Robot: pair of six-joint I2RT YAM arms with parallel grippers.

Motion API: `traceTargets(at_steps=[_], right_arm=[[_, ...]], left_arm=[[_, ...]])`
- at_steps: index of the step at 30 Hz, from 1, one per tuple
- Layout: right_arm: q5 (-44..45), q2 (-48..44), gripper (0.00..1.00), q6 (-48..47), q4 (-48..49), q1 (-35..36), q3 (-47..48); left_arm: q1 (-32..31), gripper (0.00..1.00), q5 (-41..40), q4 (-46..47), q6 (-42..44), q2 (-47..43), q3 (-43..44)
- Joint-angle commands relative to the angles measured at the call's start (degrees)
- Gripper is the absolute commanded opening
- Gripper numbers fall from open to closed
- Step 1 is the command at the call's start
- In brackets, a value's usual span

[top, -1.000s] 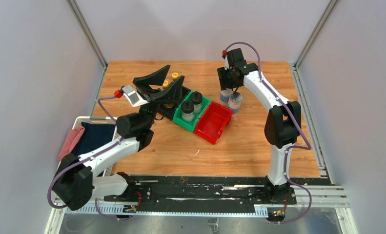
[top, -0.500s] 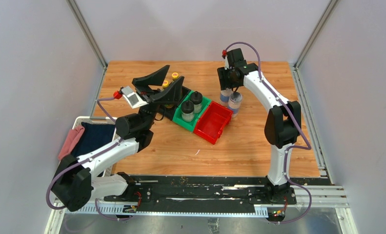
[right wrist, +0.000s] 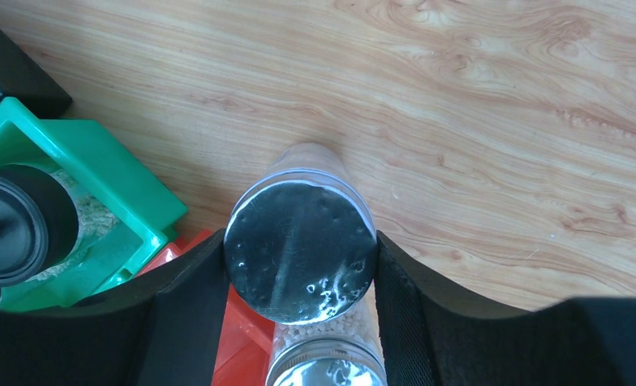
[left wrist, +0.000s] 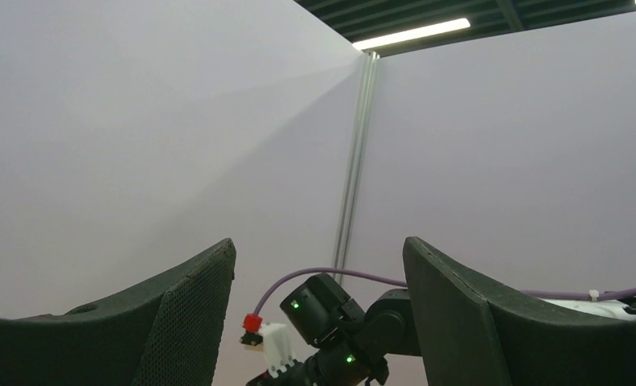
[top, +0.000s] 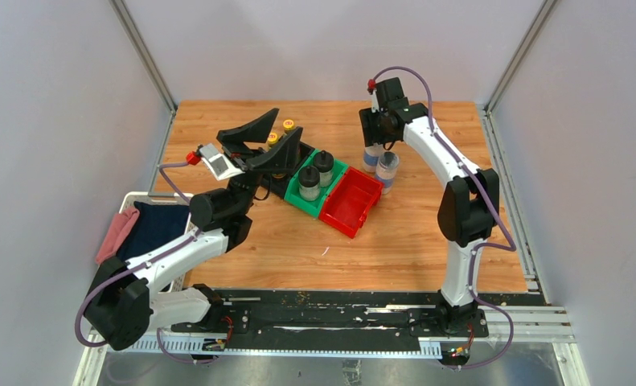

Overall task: Organize the condiment bottles
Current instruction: Pick up the bottle from the center of the board.

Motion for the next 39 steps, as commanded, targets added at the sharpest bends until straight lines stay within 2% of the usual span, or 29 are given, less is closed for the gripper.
traceTargets(at_steps=[1, 13, 39], right_arm=[[1.41, -4.08, 0.0, -0.6, 1.29, 0.76, 0.27], [1.99, -5.71, 0.0, -1.03, 1.58, 1.91, 2.43], [4.81, -11.08, 0.0, -2.07, 4.29, 6.35, 0.78]], left_arm=[[-0.71, 0.79, -0.76, 0.82, 1.38, -0.55, -0.44], [-0.78, 0.79, -0.88, 0.56, 1.85, -0.2, 0.16], [-0.89, 0.79, -1.89, 1.01, 2.34, -1.18, -1.22]])
